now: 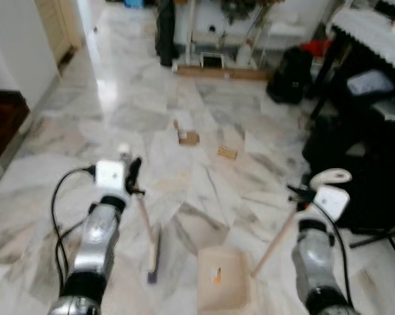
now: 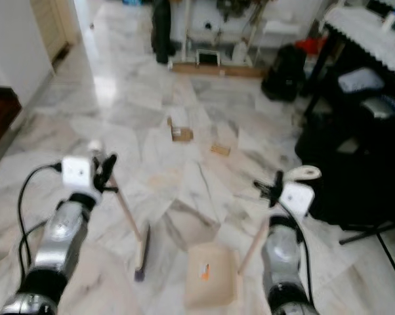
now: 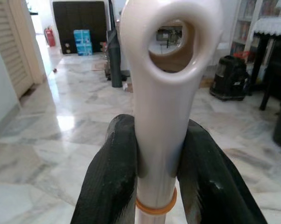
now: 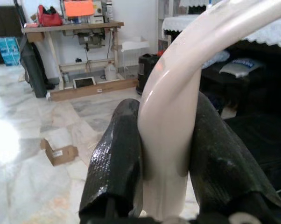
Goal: Sweep floor
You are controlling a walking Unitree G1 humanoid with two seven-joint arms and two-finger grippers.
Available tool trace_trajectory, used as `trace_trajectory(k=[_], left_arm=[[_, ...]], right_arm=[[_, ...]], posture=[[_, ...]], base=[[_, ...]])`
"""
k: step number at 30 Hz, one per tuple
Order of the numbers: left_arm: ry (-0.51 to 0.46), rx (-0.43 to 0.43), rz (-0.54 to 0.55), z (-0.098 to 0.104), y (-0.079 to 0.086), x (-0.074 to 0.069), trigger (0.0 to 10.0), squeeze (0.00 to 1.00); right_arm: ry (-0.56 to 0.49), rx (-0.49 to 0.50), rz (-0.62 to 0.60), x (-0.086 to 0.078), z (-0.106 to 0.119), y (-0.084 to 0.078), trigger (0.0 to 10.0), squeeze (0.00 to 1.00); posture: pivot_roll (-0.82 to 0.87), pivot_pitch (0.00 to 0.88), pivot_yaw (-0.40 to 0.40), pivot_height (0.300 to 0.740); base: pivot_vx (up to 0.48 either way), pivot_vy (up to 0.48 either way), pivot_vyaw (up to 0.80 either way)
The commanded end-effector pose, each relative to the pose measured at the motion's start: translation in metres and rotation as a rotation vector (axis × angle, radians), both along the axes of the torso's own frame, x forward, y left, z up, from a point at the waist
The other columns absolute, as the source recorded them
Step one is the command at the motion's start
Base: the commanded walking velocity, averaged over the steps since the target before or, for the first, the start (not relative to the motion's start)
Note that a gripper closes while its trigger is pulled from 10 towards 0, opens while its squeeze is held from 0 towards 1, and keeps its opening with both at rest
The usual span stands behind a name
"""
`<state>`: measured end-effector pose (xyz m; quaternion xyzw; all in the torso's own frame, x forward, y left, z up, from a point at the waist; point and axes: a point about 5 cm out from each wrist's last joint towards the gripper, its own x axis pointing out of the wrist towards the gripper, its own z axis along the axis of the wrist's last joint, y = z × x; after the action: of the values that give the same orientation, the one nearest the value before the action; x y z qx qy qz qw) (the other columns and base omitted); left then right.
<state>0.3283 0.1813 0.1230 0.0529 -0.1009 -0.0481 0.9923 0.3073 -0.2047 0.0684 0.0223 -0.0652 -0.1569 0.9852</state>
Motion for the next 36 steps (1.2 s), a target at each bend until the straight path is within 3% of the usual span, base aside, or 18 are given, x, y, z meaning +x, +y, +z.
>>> trace_trajectory(k=[1,18,36], left_arm=[[-0.045,0.000,-0.024,0.0085,-0.0088,0.0019,10.0,0.00],[-0.037,-0.008,-0.028,0.0061,-0.0124,0.0005,10.0,0.00],[-0.038,-0.008,-0.030,0.0066,-0.0112,0.0019,10.0,0.00]], right_arm=[[-0.010,-0.010,-0.020,-0.0006,0.0027,-0.0083,10.0,0.00],[-0.018,-0.009,-0.016,-0.0035,0.0021,-0.0108,10.0,0.00],[-0.024,-0.013,-0.007,-0.0038,0.0025,-0.0102,10.0,0.00]], posture=[[0.16,0.061,-0.069,0.740],[0.15,0.088,-0.070,0.740],[0.13,0.058,-0.064,0.740]], base=[[0.337,0.000,0.00],[0.334,0.000,0.00],[0.335,0.000,0.00]])
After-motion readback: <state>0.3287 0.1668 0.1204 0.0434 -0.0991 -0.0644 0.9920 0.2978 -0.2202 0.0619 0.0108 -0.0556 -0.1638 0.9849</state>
